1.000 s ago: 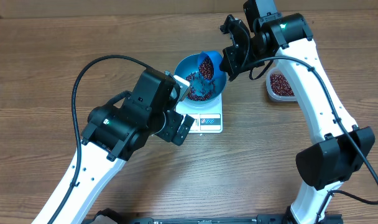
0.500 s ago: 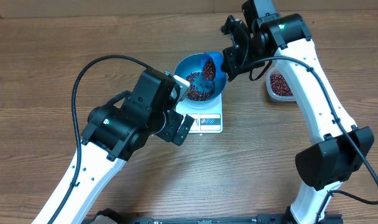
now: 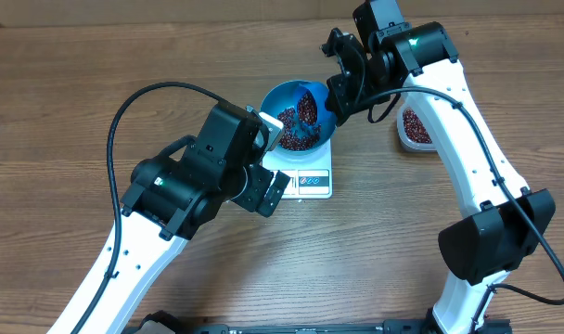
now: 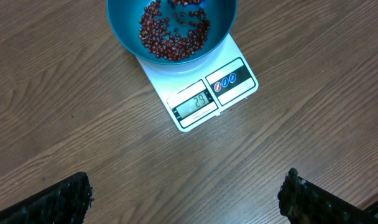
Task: Scoop item into bowl and weigh 150g on scale
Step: 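Hold the tipped scoop over the bowl, shaking out remaining beans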
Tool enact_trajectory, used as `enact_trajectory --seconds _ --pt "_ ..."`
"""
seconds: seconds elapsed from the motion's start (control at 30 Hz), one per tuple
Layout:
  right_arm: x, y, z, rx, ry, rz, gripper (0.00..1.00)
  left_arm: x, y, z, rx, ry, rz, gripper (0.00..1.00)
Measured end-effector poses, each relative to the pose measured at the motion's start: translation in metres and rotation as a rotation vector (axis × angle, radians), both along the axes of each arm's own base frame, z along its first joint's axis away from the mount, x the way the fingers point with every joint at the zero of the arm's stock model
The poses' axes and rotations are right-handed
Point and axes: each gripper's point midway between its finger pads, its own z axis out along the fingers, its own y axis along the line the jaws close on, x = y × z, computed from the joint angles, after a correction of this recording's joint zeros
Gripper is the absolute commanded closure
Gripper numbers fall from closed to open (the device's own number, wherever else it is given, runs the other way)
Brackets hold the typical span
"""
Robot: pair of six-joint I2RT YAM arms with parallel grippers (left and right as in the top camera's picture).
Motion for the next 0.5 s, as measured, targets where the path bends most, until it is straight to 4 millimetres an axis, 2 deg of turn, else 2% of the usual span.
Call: enact_trajectory --seconds 0.13,0.33,0.5 --pt "0.0044 0.0005 0.0012 0.006 -0.010 -0.025 0.96 0.0000 -0.0001 0.0000 0.000 0.000 0.000 0.00" --pt "-0.0056 0.0029 -0.0022 -0.024 0.004 0.023 0.96 -0.0001 0.0000 0.0000 0.000 0.000 0.000 0.00" --pt "0.0041 0.0050 -0.0006 -0.034 -0.025 -0.039 0.96 -0.0001 0.0000 0.0000 0.000 0.000 0.000 0.01"
